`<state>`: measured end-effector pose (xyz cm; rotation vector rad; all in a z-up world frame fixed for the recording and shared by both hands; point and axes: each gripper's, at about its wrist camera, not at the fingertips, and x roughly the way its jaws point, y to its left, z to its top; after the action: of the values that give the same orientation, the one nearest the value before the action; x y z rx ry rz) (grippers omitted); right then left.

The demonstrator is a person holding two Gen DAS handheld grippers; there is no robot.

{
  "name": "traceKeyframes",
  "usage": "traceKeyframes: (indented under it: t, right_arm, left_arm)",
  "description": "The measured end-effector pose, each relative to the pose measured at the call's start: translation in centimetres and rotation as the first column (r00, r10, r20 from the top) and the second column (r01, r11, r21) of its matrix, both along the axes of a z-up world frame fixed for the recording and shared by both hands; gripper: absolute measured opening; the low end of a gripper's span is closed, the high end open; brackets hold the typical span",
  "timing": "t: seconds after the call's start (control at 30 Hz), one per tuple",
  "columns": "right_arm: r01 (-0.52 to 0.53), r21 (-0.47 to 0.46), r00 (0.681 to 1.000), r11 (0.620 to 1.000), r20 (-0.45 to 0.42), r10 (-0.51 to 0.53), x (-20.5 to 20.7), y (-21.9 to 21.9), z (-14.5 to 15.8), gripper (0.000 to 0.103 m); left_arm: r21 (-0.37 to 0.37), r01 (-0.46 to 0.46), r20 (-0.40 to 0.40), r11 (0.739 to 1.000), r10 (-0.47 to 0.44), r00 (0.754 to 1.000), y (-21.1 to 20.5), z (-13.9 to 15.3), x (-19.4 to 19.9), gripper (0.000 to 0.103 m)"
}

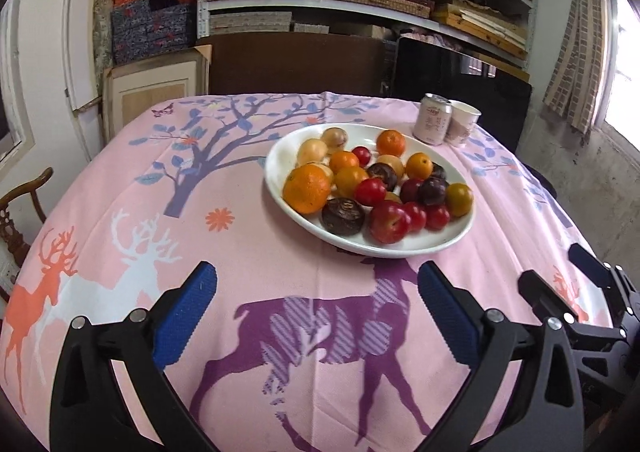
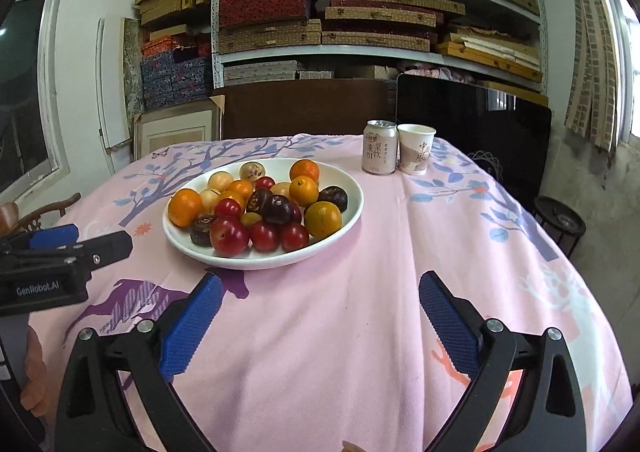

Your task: Organize fruits

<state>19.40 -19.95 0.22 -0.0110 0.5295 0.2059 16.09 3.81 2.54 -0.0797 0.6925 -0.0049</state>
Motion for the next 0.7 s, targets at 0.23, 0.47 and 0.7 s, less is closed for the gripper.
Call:
traceKeyframes:
  t: [0.23,0.47,0.7]
  right_arm:
    - [-0.016,0.023,1.000,1.000,-0.011,0.016,-0.1,0.0,-0.1,0.100]
    - [-0.023,0.010,1.000,1.000,-0.015,0.023,-0.2,0.4,-0.2,0.100]
    - [-0.021,0.017,1.000,1.000,-0.019,0.022,-0.2,0.3,-0.2,0.100]
  left_arm:
    - [-0.047,0.057,0.011,0.997,-0.056,0.998,-0.4,0.2,-0.3,0.099]
    - [0.062,0.021,0.036,0.998,-0.023,0.999,-1.5,0.0,-0.6,0.099]
    - [0.115,0.000,0.040,0.993,-0.005,0.999,-1.9,-0.2,-0.6,0.099]
